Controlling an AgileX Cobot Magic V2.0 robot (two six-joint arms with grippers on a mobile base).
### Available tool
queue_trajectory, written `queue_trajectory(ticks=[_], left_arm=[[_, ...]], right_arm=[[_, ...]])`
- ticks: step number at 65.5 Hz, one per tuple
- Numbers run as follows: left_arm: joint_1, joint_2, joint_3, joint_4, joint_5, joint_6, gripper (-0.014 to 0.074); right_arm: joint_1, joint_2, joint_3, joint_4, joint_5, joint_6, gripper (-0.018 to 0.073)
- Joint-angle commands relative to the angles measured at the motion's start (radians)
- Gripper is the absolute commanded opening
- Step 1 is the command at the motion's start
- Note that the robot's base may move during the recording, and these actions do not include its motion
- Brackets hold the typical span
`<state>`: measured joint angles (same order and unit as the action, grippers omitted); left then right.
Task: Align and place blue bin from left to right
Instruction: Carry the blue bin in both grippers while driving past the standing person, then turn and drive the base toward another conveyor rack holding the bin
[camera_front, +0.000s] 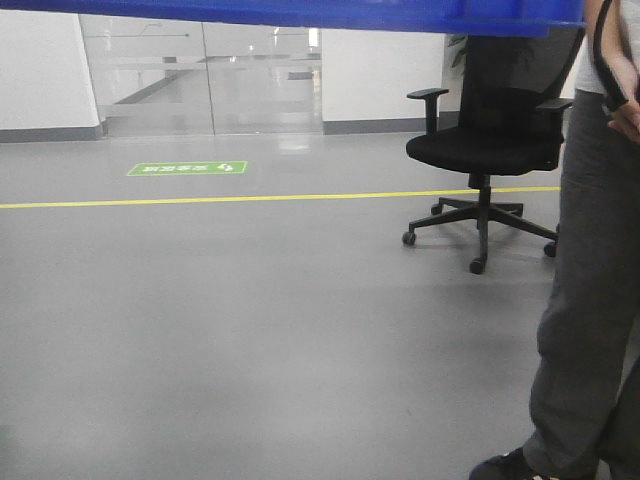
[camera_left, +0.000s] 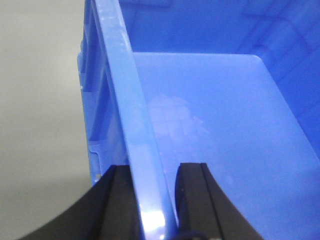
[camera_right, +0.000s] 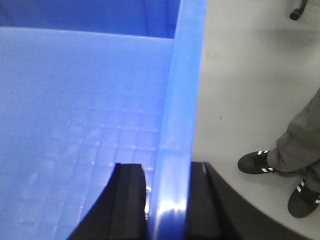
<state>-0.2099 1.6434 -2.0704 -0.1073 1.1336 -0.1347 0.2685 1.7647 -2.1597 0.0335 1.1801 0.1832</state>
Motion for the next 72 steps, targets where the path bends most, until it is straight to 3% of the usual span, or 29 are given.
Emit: queue_trajectory(ticks=[1,41,72], left_arm=[[-0.025,-0.018,-0.018,-0.133,-0.103,0.019,-0.0111],[-0.025,-0.018,-0.018,-0.133,-0.469,0.019,-0.0111],[-0.025,-0.018,-0.018,-0.133,-0.492,0.019,-0.0111]], right_arm=[[0.019,-0.013,-0.014,0.091,-0.137,-0.024,-0.0068],[0.019,-0.013,-0.014,0.091,-0.142,-0.024,-0.0068],[0.019,-0.013,-0.014,0.091,-0.142,-0.024,-0.0068]])
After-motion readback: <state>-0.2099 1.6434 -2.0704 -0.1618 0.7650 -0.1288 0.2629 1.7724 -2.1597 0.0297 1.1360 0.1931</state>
